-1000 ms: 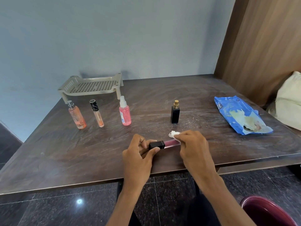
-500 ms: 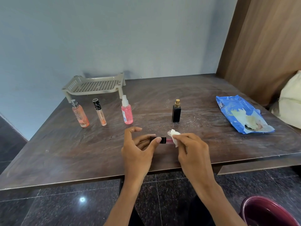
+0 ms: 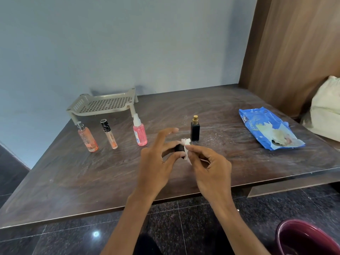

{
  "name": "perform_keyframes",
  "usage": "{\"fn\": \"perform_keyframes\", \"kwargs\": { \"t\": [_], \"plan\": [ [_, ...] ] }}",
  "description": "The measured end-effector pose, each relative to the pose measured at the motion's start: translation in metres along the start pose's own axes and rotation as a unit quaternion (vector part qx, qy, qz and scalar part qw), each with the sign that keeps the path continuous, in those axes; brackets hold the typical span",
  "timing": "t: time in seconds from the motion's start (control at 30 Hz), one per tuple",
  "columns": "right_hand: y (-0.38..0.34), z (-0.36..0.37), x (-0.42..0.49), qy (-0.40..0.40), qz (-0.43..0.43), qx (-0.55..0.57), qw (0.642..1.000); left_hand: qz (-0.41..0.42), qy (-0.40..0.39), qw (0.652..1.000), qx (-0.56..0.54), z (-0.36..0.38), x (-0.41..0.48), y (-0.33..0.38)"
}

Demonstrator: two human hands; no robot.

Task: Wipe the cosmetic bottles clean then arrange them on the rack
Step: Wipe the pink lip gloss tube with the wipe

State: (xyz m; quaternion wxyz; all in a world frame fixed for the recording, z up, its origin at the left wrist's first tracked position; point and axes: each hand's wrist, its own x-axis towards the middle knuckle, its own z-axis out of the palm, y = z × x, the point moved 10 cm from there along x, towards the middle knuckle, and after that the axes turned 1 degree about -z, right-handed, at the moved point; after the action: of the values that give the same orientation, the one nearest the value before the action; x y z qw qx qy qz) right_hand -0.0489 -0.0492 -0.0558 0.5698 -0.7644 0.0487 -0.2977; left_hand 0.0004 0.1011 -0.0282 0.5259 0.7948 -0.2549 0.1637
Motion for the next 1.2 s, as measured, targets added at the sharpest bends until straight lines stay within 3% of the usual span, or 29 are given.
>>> {"fn": "perform_keyframes", "kwargs": {
  "t": [0.17, 0.53, 0.77, 1.03, 1.2],
  "plan": [
    [0.025, -0.013, 0.0, 0.012, 0.05, -0.028, 0.998, 0.016, -0.03, 0.999, -0.006, 0.014, 0.009, 0.005],
    [0.042, -0.026, 0.005, 0.034, 0.111, 0.009, 0.993, -0.103, 0.013, 0.975, -0.198, 0.058, 0.007, -0.029],
    [0.019, -0.025, 0.016, 0.073, 0.075, 0.083, 0.991, -0.111, 0.03, 0.966, -0.231, 0.062, 0.005, -0.033],
    [0.032, -0.02, 0.0, 0.037, 0.07, -0.025, 0.997, -0.145, 0.042, 0.949, -0.278, 0.071, 0.002, -0.042],
    [0.017, -0.024, 0.008, 0.08, 0.054, 0.033, 0.995, -0.122, 0.042, 0.952, -0.278, 0.069, 0.001, -0.038]
  ]
}}
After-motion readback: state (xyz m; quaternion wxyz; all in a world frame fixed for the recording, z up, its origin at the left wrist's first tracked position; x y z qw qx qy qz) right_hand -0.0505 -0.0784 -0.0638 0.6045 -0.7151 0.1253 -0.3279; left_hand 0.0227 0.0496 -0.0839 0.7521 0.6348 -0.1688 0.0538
